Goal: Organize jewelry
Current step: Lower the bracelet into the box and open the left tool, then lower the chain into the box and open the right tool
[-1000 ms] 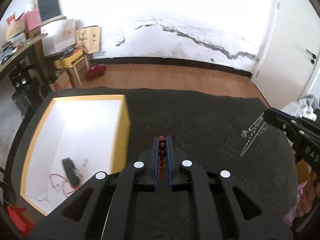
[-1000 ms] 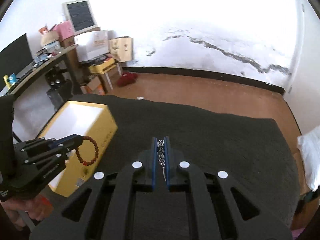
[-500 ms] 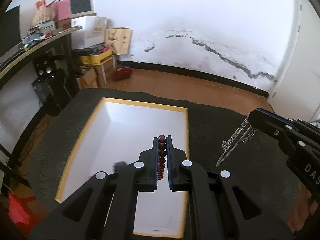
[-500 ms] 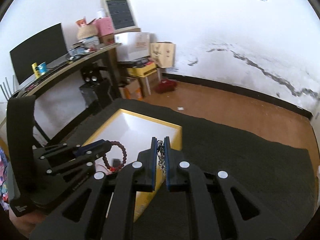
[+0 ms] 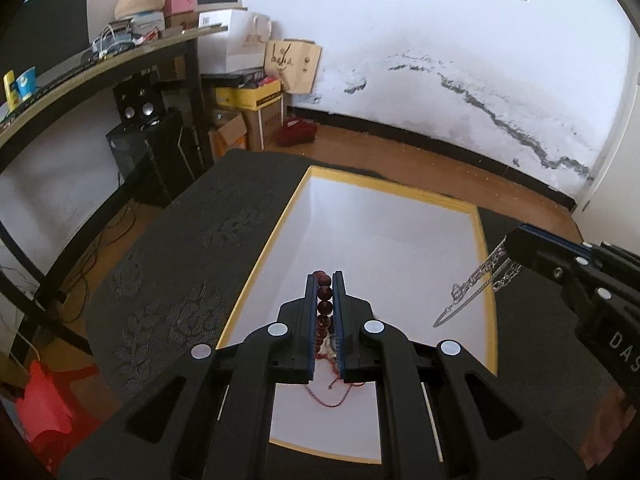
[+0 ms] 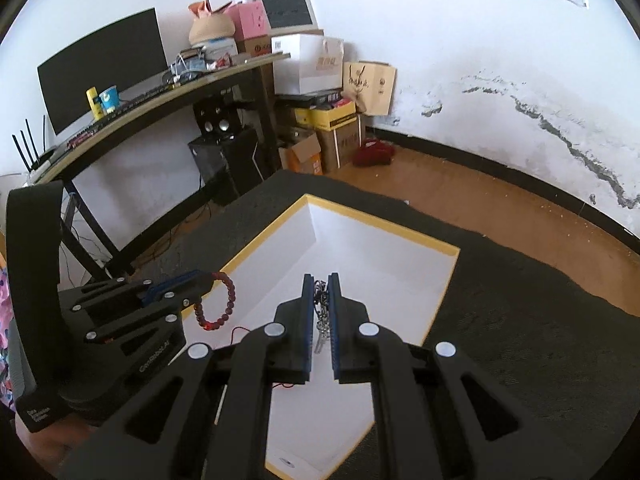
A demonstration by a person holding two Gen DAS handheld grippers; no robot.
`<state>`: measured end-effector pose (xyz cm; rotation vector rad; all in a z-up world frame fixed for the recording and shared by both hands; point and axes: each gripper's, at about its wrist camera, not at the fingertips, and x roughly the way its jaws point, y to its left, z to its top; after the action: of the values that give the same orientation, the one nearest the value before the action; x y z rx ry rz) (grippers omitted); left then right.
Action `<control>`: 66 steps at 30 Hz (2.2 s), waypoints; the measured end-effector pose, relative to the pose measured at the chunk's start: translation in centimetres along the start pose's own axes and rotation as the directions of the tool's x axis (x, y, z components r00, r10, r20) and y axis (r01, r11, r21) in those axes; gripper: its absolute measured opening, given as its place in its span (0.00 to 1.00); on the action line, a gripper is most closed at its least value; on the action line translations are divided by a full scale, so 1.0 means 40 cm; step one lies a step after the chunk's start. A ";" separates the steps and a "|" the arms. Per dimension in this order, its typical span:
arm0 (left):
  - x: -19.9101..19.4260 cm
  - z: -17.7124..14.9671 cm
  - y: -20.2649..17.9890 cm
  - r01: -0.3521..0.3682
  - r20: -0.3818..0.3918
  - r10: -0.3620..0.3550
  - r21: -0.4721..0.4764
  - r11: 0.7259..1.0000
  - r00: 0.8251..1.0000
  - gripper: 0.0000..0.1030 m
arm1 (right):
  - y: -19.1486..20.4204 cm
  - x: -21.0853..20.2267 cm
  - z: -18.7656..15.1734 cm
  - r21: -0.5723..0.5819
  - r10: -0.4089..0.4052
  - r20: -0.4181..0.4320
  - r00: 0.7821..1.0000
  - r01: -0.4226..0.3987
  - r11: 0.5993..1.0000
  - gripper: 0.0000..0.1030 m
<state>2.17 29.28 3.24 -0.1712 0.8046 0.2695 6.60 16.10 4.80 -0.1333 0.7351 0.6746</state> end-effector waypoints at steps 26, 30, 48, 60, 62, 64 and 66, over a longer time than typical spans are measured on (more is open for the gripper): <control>0.134 -0.057 -0.003 -0.010 -0.123 0.013 0.031 0.999 0.992 0.07 | 0.005 0.063 -0.009 0.011 -0.024 -0.035 0.999 0.025 1.000 0.07; 0.172 -0.073 -0.008 -0.005 -0.160 0.012 0.041 0.999 0.987 0.07 | 0.004 0.063 -0.008 0.015 -0.027 -0.033 0.999 0.028 1.000 0.07; 0.139 -0.086 -0.019 -0.018 -0.094 0.025 0.077 0.997 0.995 0.94 | 0.004 0.080 -0.009 0.023 -0.035 -0.039 0.999 0.036 0.999 0.07; 0.118 -0.094 -0.004 -0.001 -0.092 0.008 0.077 0.997 0.996 0.94 | -0.002 0.135 -0.014 0.019 -0.050 -0.084 0.995 0.051 0.998 0.07; 0.115 -0.098 -0.003 -0.004 -0.088 0.011 0.080 0.997 0.996 0.94 | -0.004 0.156 -0.017 0.017 -0.055 -0.100 0.994 0.057 0.998 0.07; 0.116 -0.100 -0.002 -0.004 -0.090 0.012 0.090 0.996 0.996 0.94 | -0.010 0.180 -0.024 0.016 -0.064 -0.119 0.991 0.066 0.998 0.07; 0.114 -0.104 -0.002 -0.006 -0.090 0.015 0.099 0.995 0.996 0.94 | -0.017 0.210 -0.037 0.017 -0.073 -0.145 0.987 0.076 0.997 0.07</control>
<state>2.36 28.92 -2.94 -0.0865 0.9071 0.2329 10.75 19.44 -1.92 -0.1893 0.8721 0.5891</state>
